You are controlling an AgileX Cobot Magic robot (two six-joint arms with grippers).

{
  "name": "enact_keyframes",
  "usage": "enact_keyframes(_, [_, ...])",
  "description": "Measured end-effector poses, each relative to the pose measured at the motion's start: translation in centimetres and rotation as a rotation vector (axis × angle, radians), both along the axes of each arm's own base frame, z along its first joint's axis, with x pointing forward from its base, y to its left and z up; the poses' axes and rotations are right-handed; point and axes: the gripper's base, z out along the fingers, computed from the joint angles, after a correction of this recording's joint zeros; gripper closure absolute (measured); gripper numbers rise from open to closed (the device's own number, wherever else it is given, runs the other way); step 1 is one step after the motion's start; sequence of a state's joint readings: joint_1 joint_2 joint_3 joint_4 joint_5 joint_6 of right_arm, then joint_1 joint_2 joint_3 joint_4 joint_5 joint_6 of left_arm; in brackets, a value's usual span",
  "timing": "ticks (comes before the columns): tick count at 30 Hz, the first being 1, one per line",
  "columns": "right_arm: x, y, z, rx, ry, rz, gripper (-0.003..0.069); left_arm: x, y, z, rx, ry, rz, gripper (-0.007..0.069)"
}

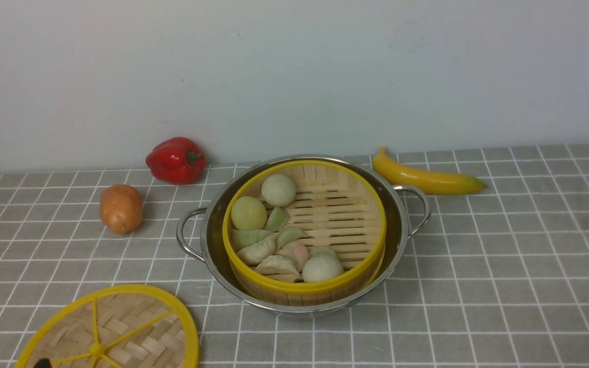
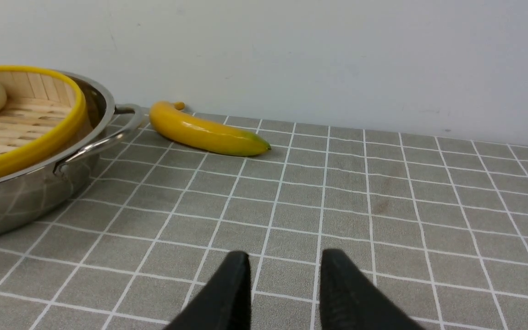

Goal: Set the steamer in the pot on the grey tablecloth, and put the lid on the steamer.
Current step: 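Grasp the bamboo steamer lid lying on the table by its centre knob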

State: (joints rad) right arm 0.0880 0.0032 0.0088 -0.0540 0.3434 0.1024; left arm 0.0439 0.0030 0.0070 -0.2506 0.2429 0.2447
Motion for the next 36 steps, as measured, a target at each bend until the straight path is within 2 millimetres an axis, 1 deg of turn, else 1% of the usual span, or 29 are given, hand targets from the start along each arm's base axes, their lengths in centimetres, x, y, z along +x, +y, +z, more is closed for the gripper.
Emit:
enact_keyframes(6, [0.0, 0.0, 0.0, 0.000, 0.000, 0.000, 0.0419, 0.1, -0.1, 0.9, -0.320, -0.092, 0.025, 0.0067])
enact_keyframes(8, [0.0, 0.0, 0.0, 0.000, 0.000, 0.000, 0.0419, 0.1, -0.1, 1.0, -0.349, -0.104, 0.029, 0.0067])
enact_keyframes(26, [0.0, 0.0, 0.0, 0.000, 0.000, 0.000, 0.0419, 0.1, 0.2, 1.5, -0.366, -0.160, 0.048, 0.0067])
enact_keyframes(36, [0.0, 0.0, 0.0, 0.000, 0.000, 0.000, 0.0419, 0.1, 0.2, 1.5, -0.375, -0.160, 0.048, 0.0067])
